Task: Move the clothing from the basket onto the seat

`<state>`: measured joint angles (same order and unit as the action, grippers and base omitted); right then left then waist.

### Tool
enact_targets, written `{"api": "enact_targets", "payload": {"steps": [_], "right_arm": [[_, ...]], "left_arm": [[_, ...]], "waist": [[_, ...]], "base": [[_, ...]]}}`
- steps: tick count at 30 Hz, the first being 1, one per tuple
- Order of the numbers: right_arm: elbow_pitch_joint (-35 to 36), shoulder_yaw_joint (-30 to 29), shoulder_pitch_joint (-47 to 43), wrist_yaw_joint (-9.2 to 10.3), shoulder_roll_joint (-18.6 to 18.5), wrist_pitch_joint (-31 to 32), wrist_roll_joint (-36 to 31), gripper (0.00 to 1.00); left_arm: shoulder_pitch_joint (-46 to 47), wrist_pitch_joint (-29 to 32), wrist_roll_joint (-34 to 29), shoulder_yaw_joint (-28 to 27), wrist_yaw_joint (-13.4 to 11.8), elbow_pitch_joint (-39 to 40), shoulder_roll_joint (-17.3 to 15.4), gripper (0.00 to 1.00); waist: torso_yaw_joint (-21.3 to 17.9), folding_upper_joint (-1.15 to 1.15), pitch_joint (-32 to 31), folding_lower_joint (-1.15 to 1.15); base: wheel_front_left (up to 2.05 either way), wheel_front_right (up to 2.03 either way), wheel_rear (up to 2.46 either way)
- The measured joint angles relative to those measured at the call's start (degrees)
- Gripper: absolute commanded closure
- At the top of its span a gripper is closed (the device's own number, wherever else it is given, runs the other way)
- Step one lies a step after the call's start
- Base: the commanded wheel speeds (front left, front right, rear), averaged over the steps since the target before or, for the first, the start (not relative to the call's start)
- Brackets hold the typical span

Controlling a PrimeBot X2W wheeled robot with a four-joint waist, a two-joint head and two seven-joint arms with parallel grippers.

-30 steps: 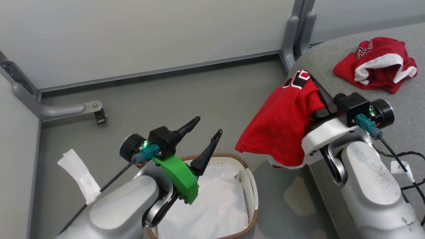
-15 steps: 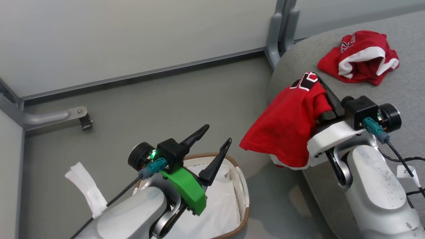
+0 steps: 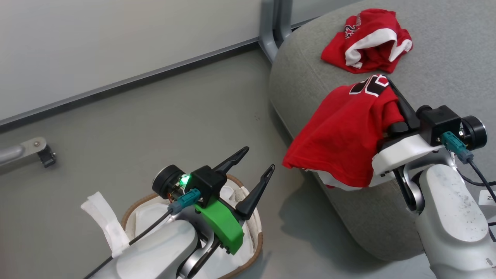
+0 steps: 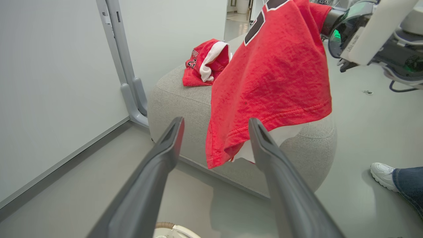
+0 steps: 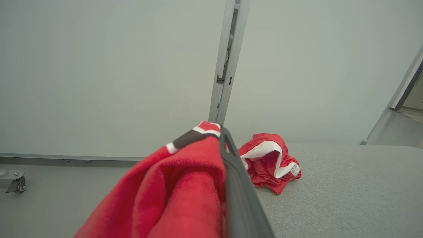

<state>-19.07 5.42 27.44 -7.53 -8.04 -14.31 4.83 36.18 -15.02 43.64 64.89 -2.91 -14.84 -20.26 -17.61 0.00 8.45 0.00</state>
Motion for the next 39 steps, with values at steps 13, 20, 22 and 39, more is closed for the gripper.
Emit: {"api": "enact_targets", "payload": {"steps": [13, 20, 22, 39], "right_arm": [[0.59, -1.57, -1.29, 0.00, -0.12, -0.08, 0.04, 1.00], [0.57, -1.76, -1.30, 0.00, -0.32, 0.00, 0.07, 1.00], [0.57, -1.68, -0.99, 0.00, -0.80, 0.25, 0.18, 1.00], [0.58, -1.77, 23.21, 0.00, -15.90, 12.77, 5.88, 1.00]], "left_arm": [[0.87, 0.02, -1.09, 1.04, 0.13, -0.10, 0.56, 0.00], [1.18, 0.26, -1.26, 1.52, 0.12, 0.03, 0.71, 0.00], [1.20, 0.32, -1.14, 1.48, 0.12, 0.27, 0.80, 0.00], [6.55, 2.26, -4.46, 2.26, -0.53, 5.91, 0.30, 0.00]], "waist": [[-4.06, 0.00, 3.27, 0.00], [-3.28, 0.00, 4.07, 0.00], [-3.00, 0.00, 4.44, 0.00], [0.44, 0.00, 11.47, 0.00]], "base": [[0.00, 0.00, 0.00], [0.00, 0.00, 0.00], [0.00, 0.00, 0.00], [0.00, 0.00, 0.00]]}}
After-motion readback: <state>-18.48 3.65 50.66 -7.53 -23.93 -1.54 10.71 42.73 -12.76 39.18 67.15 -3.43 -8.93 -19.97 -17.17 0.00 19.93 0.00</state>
